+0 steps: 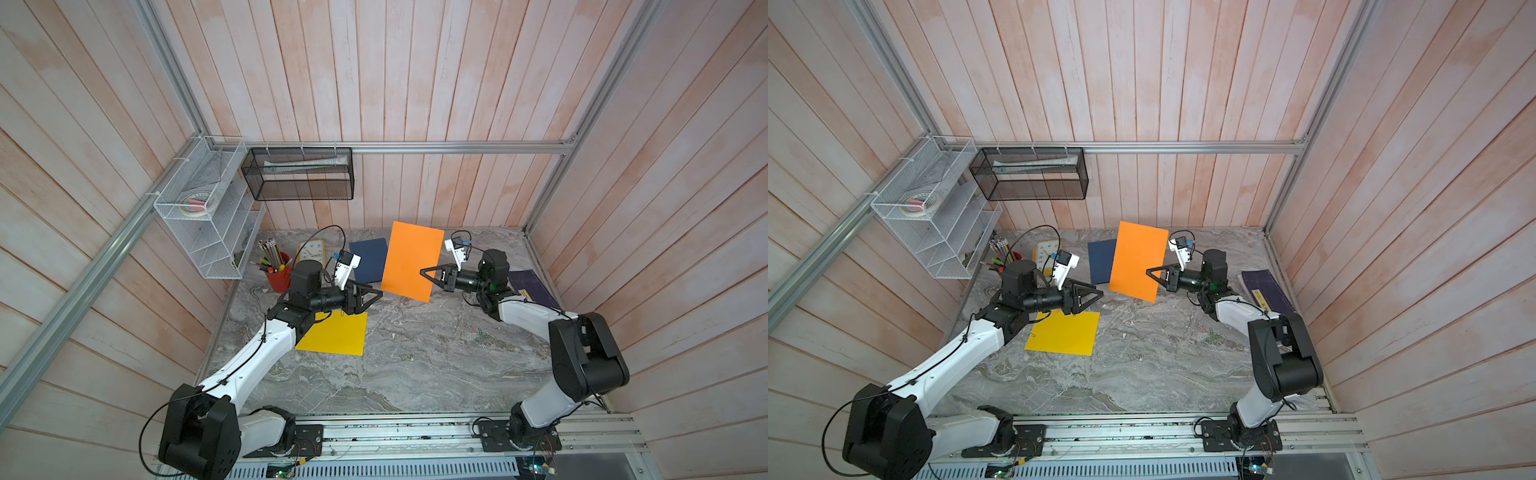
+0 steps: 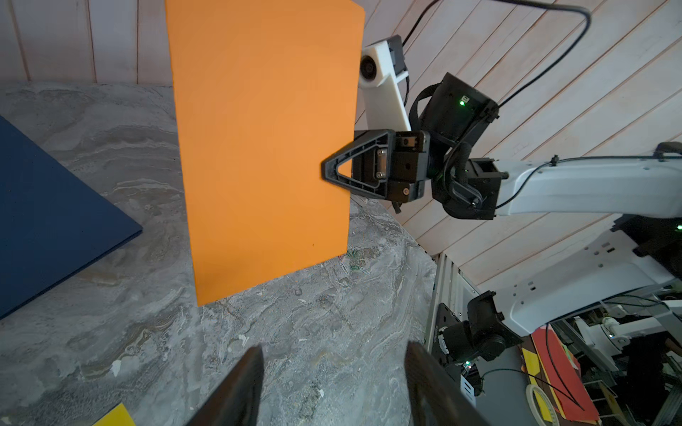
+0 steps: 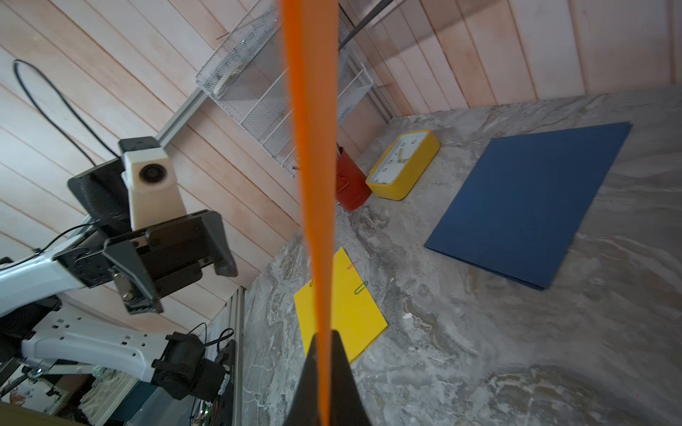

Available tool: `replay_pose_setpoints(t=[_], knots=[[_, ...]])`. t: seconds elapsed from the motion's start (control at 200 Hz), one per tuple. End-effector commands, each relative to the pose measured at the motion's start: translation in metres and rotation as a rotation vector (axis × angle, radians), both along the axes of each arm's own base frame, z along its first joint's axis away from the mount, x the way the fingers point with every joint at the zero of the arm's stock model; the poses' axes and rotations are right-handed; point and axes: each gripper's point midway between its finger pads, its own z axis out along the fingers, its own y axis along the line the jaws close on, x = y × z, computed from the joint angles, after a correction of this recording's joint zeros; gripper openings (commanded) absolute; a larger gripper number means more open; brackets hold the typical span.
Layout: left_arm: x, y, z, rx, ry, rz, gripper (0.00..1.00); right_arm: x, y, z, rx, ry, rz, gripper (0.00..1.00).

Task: Unclip the paperclips from the documents
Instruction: Place the document at the center of the board.

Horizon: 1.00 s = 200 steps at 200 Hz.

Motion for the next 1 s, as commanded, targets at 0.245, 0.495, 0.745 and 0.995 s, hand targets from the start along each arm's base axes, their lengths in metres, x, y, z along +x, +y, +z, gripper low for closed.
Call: replay_pose_setpoints(t=[0.245, 0.495, 0.745, 0.995], knots=[[-0.007, 0.013, -0.023, 0.044, 0.048, 0.073, 0.65, 0.084, 0.001, -0.068, -0.031, 0.19, -0.113, 0.0], [-0.009, 0.017, -0.026, 0.053, 0.056, 0.093, 0.65, 0.121, 0.002, -0.115, -0.085, 0.325, -0.181, 0.0], [-0.007, 0.018, -0.028, 0.057, 0.063, 0.105, 0.65, 0.138, -0.005, -0.153, -0.142, 0.458, -0.248, 0.0], [-0.004, 0.021, -0.033, 0.068, 0.086, 0.137, 0.65, 0.147, -0.013, -0.171, -0.206, 0.528, -0.299, 0.09]])
